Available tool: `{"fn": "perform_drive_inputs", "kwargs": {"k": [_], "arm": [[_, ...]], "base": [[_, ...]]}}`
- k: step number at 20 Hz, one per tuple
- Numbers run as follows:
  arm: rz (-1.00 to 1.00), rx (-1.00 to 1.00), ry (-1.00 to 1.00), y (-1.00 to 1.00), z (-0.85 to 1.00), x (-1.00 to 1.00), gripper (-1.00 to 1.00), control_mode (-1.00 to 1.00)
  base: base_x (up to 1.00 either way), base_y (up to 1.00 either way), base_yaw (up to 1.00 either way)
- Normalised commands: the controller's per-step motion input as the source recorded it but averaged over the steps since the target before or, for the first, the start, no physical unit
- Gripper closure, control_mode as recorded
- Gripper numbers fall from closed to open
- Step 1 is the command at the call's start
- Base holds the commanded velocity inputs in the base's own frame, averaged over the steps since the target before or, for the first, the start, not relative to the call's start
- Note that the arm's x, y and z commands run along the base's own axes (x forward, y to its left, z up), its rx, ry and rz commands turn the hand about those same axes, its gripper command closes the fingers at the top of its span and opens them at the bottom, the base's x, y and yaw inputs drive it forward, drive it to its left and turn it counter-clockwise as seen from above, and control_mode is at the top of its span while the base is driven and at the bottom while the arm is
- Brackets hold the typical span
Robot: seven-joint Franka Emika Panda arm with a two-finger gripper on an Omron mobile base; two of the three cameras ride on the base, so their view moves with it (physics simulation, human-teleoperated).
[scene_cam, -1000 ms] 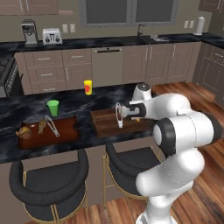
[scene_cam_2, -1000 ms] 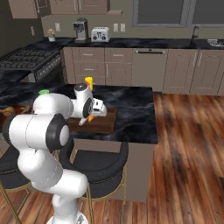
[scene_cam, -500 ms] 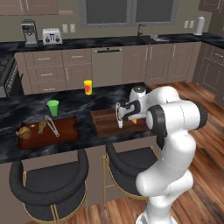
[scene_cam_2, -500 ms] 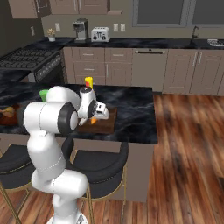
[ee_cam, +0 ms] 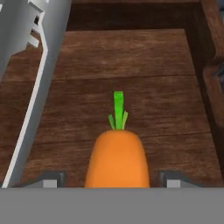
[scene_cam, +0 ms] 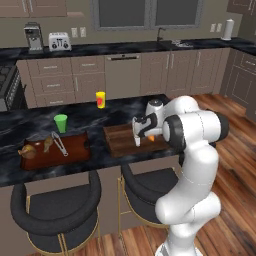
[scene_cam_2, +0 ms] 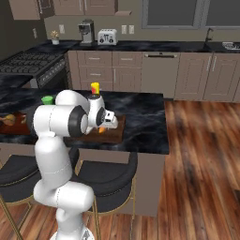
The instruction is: Gather the mushroom and carrot from the fridge and place them on a tray on the dining counter. Then gather the chicken drumsticks from the fridge and place them on the other tray.
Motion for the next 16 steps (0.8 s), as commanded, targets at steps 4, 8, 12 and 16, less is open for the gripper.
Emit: {"fn": "perform_drive_inputs", "kwargs": {"k": [4,8,12,16], "arm": [[0.0,0.0,0.0,0.0,0.08,-0.07,-1.0,-1.0],[0.0,-0.01,-0.04,0.0,0.33,-0.27,-1.0,-1.0],[0.0,0.0,-0.04,0.0,0.43,-0.27,-1.0,-1.0],[0.0,0.0,-0.04,-0.01,0.47,-0.32,-1.0,-1.0]], "base": [[0.0,0.0,0.0],[0.0,0.0,0.0],[0.0,0.0,0.0],[0.0,0.0,0.0]]}}
